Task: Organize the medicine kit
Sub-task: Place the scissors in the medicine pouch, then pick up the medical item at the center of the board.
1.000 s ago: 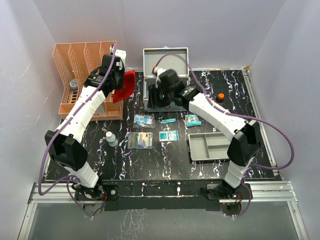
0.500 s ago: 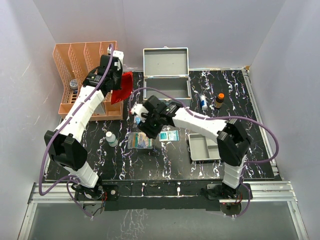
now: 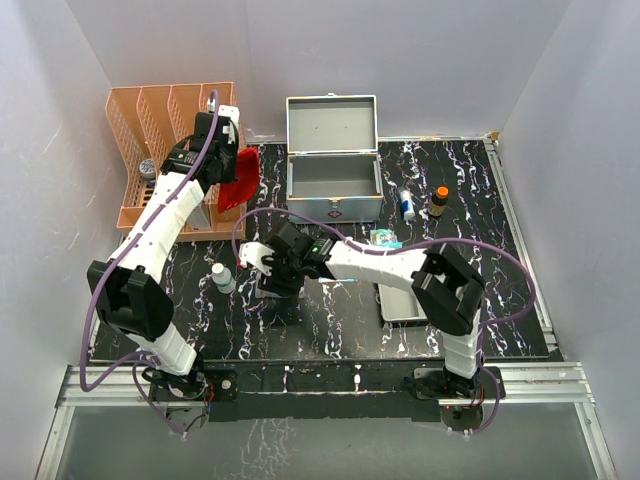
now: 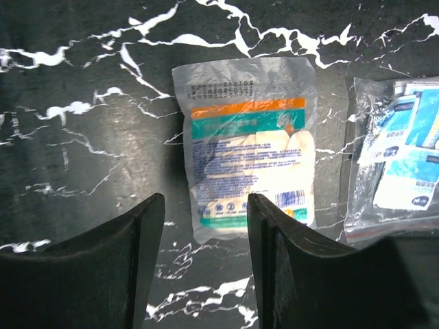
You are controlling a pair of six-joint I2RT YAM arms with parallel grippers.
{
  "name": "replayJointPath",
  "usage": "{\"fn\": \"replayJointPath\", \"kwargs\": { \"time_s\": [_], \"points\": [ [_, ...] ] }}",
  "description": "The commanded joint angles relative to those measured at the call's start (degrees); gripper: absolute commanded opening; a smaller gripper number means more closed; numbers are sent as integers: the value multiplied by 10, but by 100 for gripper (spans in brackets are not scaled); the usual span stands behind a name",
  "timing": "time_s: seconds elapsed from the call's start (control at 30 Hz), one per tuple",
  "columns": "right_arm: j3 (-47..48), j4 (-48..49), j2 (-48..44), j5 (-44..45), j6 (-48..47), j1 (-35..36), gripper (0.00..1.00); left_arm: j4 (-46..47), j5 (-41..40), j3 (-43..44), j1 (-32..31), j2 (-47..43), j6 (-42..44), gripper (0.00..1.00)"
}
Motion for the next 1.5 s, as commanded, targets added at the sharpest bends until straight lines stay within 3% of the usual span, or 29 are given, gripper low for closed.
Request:
{"fn": "replayJointPath", "kwargs": {
  "time_s": [0.0,0.5,0.73,0.93,1.07,1.47],
  "points": [
    [-13,75,25,8,-40,0,50,2,7,-6,5,-36,-7,0],
    [-68,102,62,43,-35,-1,49,12,18,-13,8,-36,-12,0],
    [-124,135,56,158,-53,6,29,10,25,-22,11,-40,-17,0],
    [-160,144,47,189,-53,14,18,14,29,-23,11,-39,-20,0],
    [-173,140,45,183,-48,15,0,15,30,-23,12,-39,-21,0],
    [-135,98,-9,96,2,14,0,13,35,-22,13,-35,-31,0]
  ]
}}
